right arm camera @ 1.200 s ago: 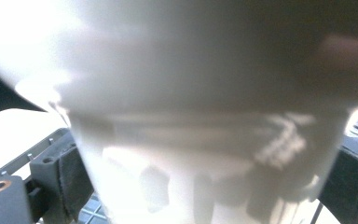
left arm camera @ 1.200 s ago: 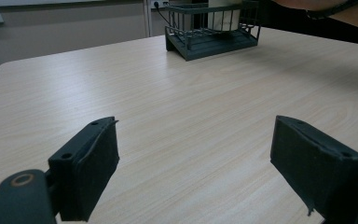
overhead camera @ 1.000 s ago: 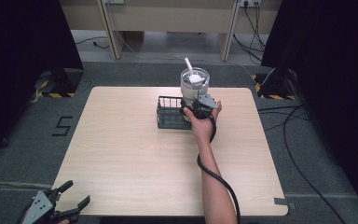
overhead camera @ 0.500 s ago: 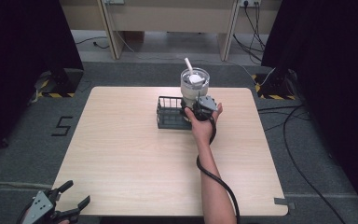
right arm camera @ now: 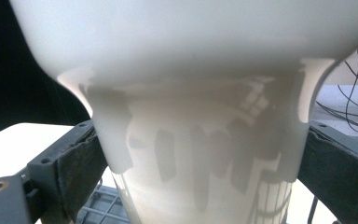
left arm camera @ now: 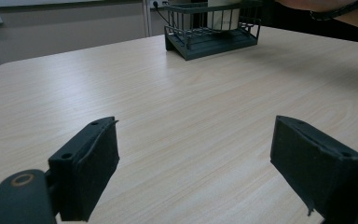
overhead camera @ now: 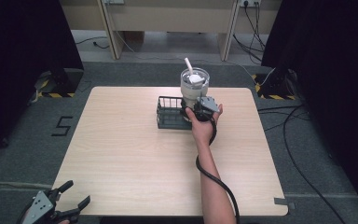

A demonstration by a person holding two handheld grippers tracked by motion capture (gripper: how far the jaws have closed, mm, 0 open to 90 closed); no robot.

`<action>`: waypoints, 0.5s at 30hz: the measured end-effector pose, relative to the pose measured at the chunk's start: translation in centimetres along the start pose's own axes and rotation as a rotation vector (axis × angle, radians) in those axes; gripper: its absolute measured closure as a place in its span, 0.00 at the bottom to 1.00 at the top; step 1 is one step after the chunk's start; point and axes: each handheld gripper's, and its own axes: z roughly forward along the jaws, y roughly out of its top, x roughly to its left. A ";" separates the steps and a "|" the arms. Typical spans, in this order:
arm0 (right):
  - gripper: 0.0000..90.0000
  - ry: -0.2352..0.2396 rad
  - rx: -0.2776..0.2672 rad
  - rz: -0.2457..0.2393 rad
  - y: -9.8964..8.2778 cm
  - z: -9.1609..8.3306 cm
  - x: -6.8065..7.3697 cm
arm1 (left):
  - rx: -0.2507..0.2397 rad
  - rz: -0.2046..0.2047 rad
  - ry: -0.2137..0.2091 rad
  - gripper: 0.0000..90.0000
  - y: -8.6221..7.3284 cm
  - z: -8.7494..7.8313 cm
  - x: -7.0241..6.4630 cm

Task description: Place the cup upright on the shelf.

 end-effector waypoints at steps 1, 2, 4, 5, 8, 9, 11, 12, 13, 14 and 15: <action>0.07 -0.001 0.005 -0.003 0.0 -0.1 0.0 | 0.000 0.000 0.000 0.16 0.0 0.0 0.0; 0.07 -0.006 0.008 -0.009 0.0 -0.2 0.0 | 0.000 0.000 0.000 0.16 0.0 0.0 0.0; 0.07 -0.013 0.011 -0.021 0.0 -0.4 0.1 | -0.001 0.000 -0.001 0.16 0.0 0.0 0.0; 0.07 -0.012 0.014 -0.021 0.0 -0.4 0.1 | 0.000 0.001 -0.001 0.16 0.0 0.0 0.0; 0.07 -0.016 0.022 -0.032 0.0 -0.8 0.1 | 0.000 0.002 -0.001 0.16 0.0 0.0 0.0; 0.07 -0.016 0.022 -0.032 0.0 -0.8 0.1 | 0.000 0.002 -0.001 0.16 0.0 0.0 0.0; 0.07 -0.017 0.023 -0.043 0.0 -1.0 0.0 | 0.000 0.004 -0.002 0.16 0.0 0.0 0.0; 0.07 -0.015 0.023 -0.048 0.0 -1.1 -0.1 | 0.000 0.004 -0.002 0.16 0.0 0.0 0.0; 0.07 -0.013 0.027 -0.047 0.0 -1.2 -0.1 | 0.000 0.004 -0.002 0.16 0.0 0.0 -0.1; 0.07 -0.013 0.030 -0.047 0.0 -1.4 -0.2 | 0.000 0.004 -0.002 0.16 0.0 0.0 -0.1; 0.07 -0.014 0.031 -0.047 0.0 -1.5 -0.2 | 0.000 0.004 -0.002 0.16 0.0 0.0 -0.1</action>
